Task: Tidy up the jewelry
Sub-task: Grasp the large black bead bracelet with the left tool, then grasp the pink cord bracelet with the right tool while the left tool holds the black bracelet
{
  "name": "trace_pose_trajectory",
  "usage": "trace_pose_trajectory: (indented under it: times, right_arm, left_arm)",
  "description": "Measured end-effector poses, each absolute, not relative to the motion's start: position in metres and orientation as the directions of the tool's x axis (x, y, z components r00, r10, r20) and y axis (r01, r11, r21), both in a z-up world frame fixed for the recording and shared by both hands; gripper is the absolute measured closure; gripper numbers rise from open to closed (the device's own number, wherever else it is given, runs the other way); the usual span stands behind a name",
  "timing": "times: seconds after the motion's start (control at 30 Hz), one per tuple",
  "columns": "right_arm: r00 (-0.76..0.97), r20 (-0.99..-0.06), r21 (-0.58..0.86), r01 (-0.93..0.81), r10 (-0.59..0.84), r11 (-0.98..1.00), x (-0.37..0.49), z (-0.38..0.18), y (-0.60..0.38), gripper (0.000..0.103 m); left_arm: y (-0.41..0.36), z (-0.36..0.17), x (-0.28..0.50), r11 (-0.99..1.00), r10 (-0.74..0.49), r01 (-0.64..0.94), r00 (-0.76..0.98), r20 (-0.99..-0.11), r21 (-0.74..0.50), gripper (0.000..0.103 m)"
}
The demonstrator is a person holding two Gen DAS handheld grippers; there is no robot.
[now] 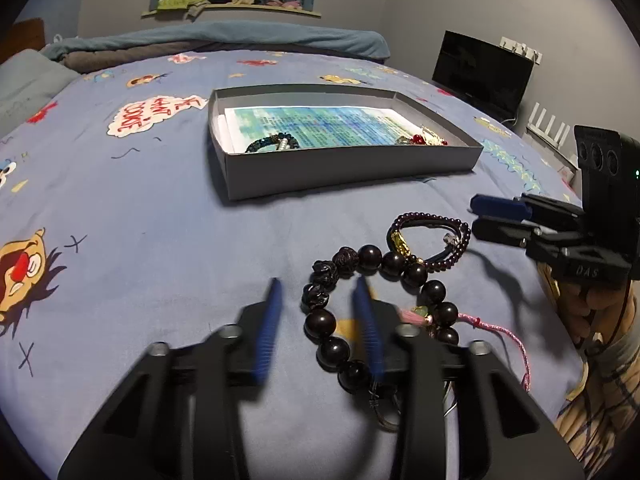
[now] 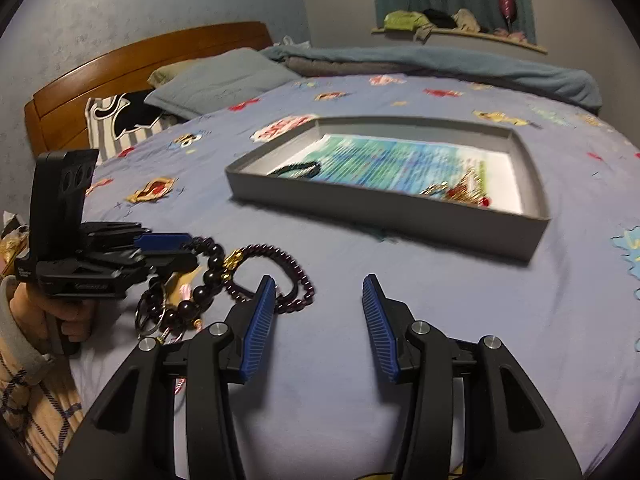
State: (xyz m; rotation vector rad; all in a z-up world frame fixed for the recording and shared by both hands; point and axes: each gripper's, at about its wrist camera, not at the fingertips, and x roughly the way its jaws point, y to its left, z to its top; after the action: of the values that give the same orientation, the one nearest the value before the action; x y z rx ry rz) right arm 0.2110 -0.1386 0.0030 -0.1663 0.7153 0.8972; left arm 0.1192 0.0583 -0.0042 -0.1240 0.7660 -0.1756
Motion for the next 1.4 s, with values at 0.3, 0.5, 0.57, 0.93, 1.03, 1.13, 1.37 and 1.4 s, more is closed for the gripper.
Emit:
trace_pose_trajectory:
  times: [0.3, 0.5, 0.57, 0.93, 1.03, 1.13, 1.37, 1.4]
  right_arm:
    - [0.39, -0.621, 0.193, -0.765, 0.68, 0.615, 0.211, 0.003, -0.142, 0.103]
    - [0.411, -0.613, 0.21, -0.739, 0.675, 0.64, 0.217, 0.005, -0.152, 0.103]
    - [0.414, -0.609, 0.206, -0.741, 0.677, 0.639, 0.216, 0.006, -0.151, 0.103]
    - [0.349, -0.612, 0.182, -0.811, 0.71, 0.556, 0.192, 0.007, -0.138, 0.086]
    - [0.301, -0.634, 0.177, -0.84, 0.712, 0.513, 0.175, 0.002, -0.133, 0.086]
    - [0.257, -0.647, 0.181, -0.863, 0.718, 0.471, 0.159, -0.001, -0.128, 0.085]
    - [0.25, -0.679, 0.143, -0.876, 0.69, 0.46, 0.144, -0.01, -0.119, 0.072]
    - [0.254, -0.685, 0.136, -0.876, 0.683, 0.462, 0.143, -0.011, -0.118, 0.072]
  left_arm:
    - [0.059, 0.007, 0.115, 0.984, -0.174, 0.1, 0.753, -0.634, -0.15, 0.088]
    - [0.077, 0.016, 0.111, 0.984, -0.135, 0.036, 0.794, -0.593, -0.176, 0.088]
    - [0.084, 0.018, 0.111, 0.982, -0.117, 0.006, 0.802, -0.586, -0.187, 0.088]
    - [0.11, 0.021, 0.103, 0.973, -0.046, -0.092, 0.824, -0.565, -0.213, 0.09]
    - [0.11, 0.019, 0.105, 0.972, -0.051, -0.09, 0.817, -0.575, -0.215, 0.09]
    - [0.112, 0.015, 0.107, 0.969, -0.062, -0.091, 0.807, -0.588, -0.228, 0.09]
    - [0.112, 0.004, 0.111, 0.967, -0.076, -0.097, 0.772, -0.632, -0.235, 0.087]
    - [0.111, 0.001, 0.113, 0.967, -0.08, -0.096, 0.76, -0.644, -0.234, 0.082]
